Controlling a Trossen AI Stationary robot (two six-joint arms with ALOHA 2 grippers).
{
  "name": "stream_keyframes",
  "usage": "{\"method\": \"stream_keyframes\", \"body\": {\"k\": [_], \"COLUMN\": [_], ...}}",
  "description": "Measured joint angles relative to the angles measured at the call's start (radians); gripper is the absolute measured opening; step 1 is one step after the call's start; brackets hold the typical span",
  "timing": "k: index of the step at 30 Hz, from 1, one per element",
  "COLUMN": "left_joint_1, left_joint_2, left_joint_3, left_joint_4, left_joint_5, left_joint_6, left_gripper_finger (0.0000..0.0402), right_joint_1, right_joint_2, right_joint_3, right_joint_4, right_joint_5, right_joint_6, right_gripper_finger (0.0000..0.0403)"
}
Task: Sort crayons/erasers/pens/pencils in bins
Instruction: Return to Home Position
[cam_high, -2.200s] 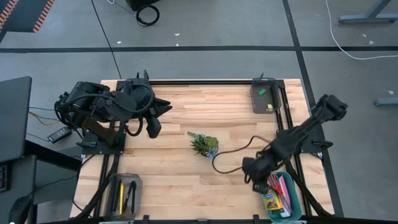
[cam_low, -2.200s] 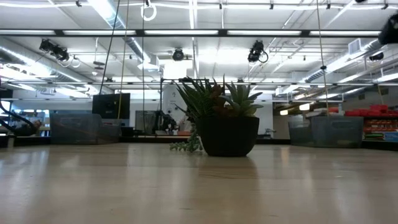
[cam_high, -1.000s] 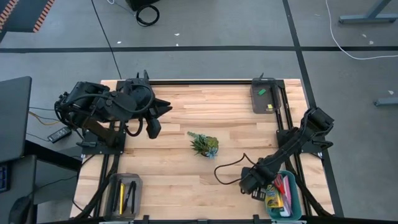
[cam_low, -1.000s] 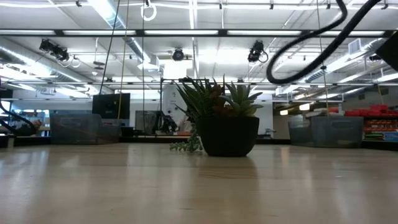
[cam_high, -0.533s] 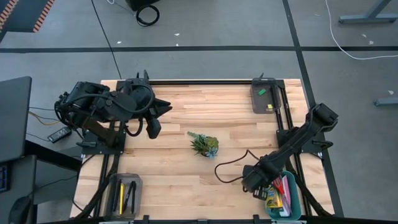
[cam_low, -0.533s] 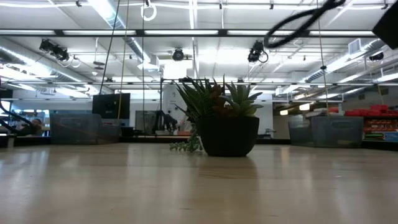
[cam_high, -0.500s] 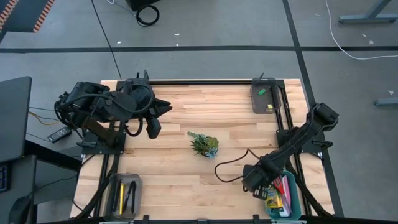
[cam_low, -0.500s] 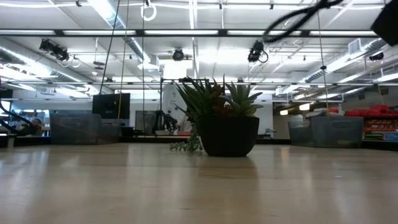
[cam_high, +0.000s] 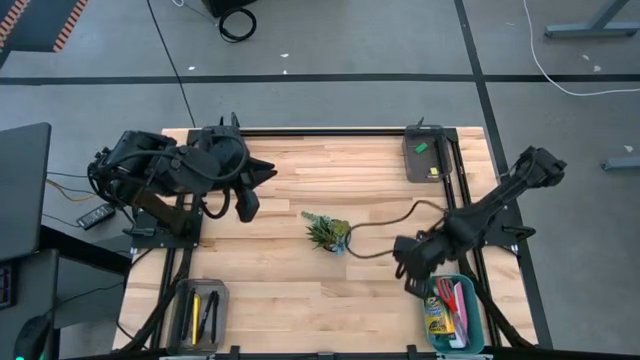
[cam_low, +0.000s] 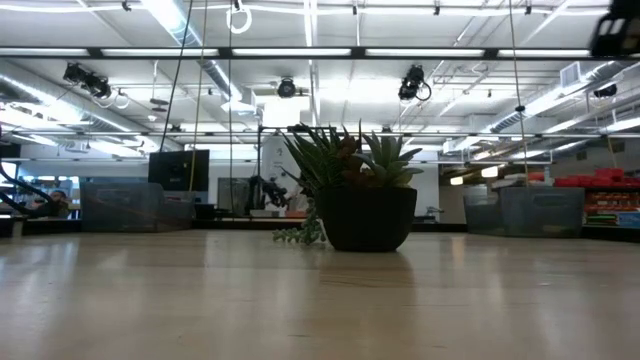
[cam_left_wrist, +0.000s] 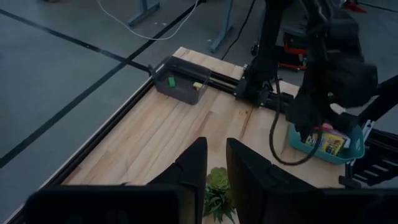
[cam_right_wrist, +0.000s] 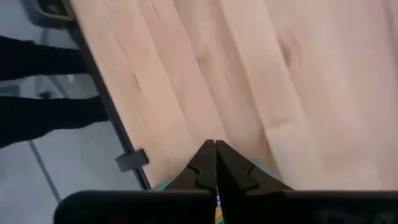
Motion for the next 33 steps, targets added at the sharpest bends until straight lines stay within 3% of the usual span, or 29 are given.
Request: {"method": "stream_keyframes", "body": {"k": [3, 9, 15, 28, 33], "left_joint_1": [0.005, 0.034, 0.07, 0.134, 0.116], "left_joint_2": [0.0, 0.0, 0.0, -0.001, -0.001], "left_joint_3": [0.0, 0.0, 0.0, 0.0, 0.0], "left_joint_4": [0.001, 0.012, 0.035, 0.126, 0.389], "left_joint_5": [-0.001, -0.001, -0.001, 0.0, 0.016], "left_joint_6": [0.0, -0.003, -0.003, -0.007, 0.153], "left_gripper_finger": [0.0068, 0.0073, 0.0066, 0.0059, 0.0049], "right_joint_1": [-0.052, -0.143, -0.194, -0.287, -0.334], "right_joint_2": [-0.054, -0.144, -0.204, -0.243, -0.31], "right_joint_3": [0.0, 0.0, 0.0, 0.0, 0.0], "right_joint_4": [0.0, 0.018, 0.122, 0.175, 0.382], "right_joint_5": [0.02, 0.198, 0.342, 0.349, 0.309], "right_joint_6": [-0.058, -0.039, -0.17, -0.378, -0.446], "right_gripper_finger": [0.0008, 0.0008, 0.0008, 0.0008, 0.0008]}}
